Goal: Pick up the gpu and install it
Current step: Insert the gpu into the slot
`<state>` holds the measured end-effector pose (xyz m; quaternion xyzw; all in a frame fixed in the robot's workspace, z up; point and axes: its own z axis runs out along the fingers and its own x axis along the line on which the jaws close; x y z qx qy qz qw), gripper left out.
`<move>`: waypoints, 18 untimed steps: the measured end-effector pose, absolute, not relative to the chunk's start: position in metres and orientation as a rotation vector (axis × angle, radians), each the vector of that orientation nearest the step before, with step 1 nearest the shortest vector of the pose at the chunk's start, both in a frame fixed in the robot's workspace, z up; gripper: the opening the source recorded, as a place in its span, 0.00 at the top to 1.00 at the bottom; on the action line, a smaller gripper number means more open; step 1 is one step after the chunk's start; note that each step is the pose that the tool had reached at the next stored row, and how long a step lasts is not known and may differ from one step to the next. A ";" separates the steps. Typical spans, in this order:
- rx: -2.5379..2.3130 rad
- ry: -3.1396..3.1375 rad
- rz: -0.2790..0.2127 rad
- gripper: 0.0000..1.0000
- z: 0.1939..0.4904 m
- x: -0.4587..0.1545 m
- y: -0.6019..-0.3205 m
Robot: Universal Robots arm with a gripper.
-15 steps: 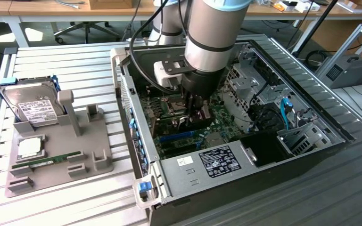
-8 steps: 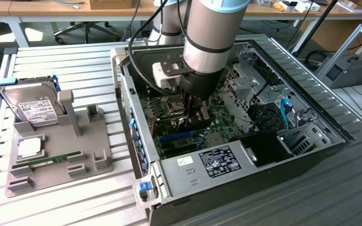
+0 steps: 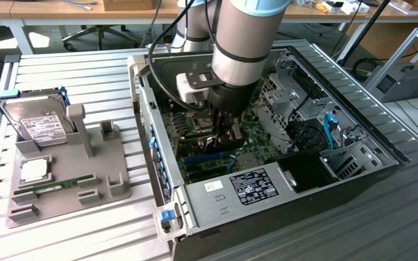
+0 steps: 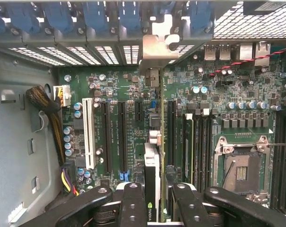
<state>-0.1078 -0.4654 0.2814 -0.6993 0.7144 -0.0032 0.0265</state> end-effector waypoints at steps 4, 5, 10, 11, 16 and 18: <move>-2.160 2.208 -0.010 0.73 0.281 -0.110 -0.465; -2.159 2.208 -0.010 0.73 0.281 -0.110 -0.465; -2.159 2.209 -0.010 0.73 0.280 -0.111 -0.465; -2.159 2.209 -0.010 0.73 0.280 -0.111 -0.465; -2.159 2.209 -0.010 0.73 0.280 -0.112 -0.465; -2.159 2.209 -0.010 0.73 0.280 -0.112 -0.465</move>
